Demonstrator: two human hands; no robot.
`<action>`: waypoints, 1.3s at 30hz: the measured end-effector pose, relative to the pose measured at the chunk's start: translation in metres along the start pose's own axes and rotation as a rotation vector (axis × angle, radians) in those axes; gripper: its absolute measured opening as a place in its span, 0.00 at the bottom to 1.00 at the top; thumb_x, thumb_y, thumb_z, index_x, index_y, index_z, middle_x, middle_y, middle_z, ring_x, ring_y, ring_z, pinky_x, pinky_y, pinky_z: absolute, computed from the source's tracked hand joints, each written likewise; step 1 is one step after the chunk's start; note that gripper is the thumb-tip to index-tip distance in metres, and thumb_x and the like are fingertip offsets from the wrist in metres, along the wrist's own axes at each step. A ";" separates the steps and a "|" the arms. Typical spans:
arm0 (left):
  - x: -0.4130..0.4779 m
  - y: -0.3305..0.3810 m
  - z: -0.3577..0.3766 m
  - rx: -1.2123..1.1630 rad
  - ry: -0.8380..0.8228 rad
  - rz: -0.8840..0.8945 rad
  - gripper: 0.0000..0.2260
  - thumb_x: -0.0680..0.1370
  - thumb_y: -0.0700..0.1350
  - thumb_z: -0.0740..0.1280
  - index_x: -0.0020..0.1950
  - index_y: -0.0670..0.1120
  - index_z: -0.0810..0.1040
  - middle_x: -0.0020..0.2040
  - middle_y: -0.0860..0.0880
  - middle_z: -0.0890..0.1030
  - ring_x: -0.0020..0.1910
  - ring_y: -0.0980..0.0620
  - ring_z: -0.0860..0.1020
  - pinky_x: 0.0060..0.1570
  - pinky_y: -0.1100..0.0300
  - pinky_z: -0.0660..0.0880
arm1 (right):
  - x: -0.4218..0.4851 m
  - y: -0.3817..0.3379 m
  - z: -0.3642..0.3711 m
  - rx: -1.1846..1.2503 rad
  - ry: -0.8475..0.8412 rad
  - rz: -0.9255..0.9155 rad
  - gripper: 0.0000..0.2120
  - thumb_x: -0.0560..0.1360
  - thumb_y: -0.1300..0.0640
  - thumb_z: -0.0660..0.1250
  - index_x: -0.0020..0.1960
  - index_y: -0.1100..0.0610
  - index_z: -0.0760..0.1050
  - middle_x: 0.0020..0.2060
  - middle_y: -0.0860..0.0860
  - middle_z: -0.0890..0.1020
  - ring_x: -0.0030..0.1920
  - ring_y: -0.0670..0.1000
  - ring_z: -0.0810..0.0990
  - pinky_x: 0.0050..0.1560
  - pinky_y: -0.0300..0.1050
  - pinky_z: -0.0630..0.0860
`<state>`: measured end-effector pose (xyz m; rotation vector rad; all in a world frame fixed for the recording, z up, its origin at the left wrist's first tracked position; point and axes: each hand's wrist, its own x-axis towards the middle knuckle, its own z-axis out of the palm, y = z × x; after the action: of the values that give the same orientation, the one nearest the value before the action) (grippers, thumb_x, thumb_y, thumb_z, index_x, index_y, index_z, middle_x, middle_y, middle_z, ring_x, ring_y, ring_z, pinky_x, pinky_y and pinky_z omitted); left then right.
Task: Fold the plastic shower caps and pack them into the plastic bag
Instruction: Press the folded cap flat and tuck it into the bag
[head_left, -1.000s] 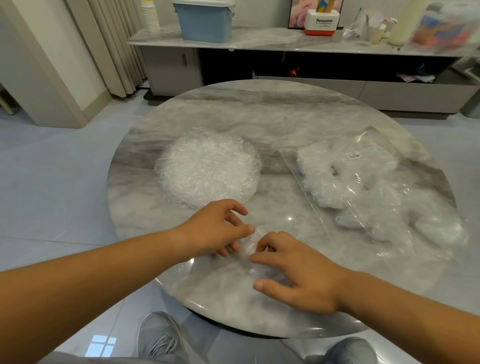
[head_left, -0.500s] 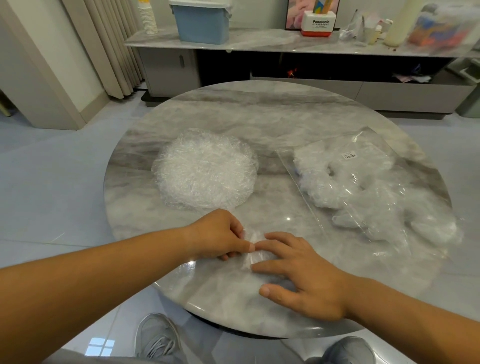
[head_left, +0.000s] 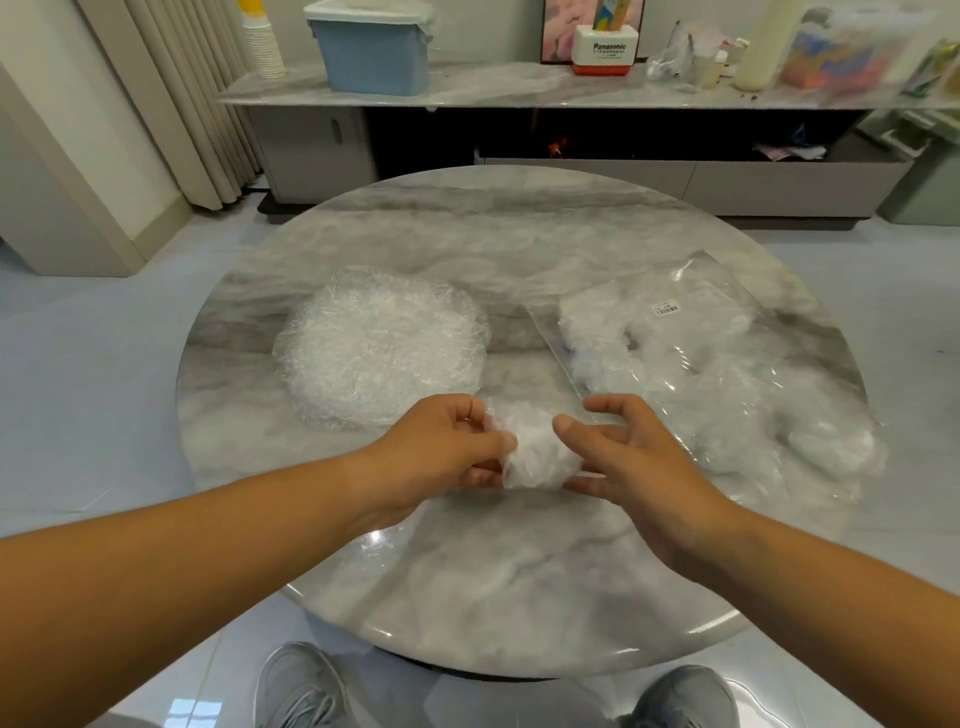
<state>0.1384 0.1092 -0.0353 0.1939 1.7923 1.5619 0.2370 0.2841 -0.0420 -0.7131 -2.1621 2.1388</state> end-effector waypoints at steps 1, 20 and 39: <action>0.000 0.002 0.004 -0.009 -0.013 0.009 0.07 0.77 0.35 0.71 0.52 0.34 0.77 0.39 0.40 0.83 0.38 0.50 0.83 0.40 0.61 0.81 | -0.001 -0.003 -0.004 0.015 -0.031 0.004 0.19 0.74 0.48 0.75 0.62 0.46 0.73 0.54 0.55 0.83 0.53 0.54 0.85 0.61 0.57 0.80; 0.019 0.017 0.121 1.064 -0.247 0.623 0.17 0.83 0.57 0.62 0.69 0.56 0.77 0.81 0.54 0.57 0.79 0.59 0.53 0.75 0.61 0.57 | -0.015 -0.033 -0.181 -0.064 0.405 -0.110 0.36 0.84 0.38 0.51 0.35 0.58 0.86 0.39 0.56 0.87 0.40 0.57 0.83 0.51 0.56 0.79; 0.041 0.007 0.161 1.643 -0.265 0.780 0.37 0.82 0.67 0.45 0.83 0.45 0.41 0.83 0.47 0.38 0.81 0.51 0.36 0.79 0.47 0.40 | -0.018 0.025 -0.190 0.170 0.224 0.131 0.39 0.75 0.29 0.53 0.58 0.62 0.83 0.58 0.58 0.84 0.60 0.57 0.83 0.57 0.55 0.81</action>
<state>0.2046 0.2619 -0.0445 1.8741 2.4081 -0.0345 0.3227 0.4568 -0.0481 -1.0475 -1.8455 2.1487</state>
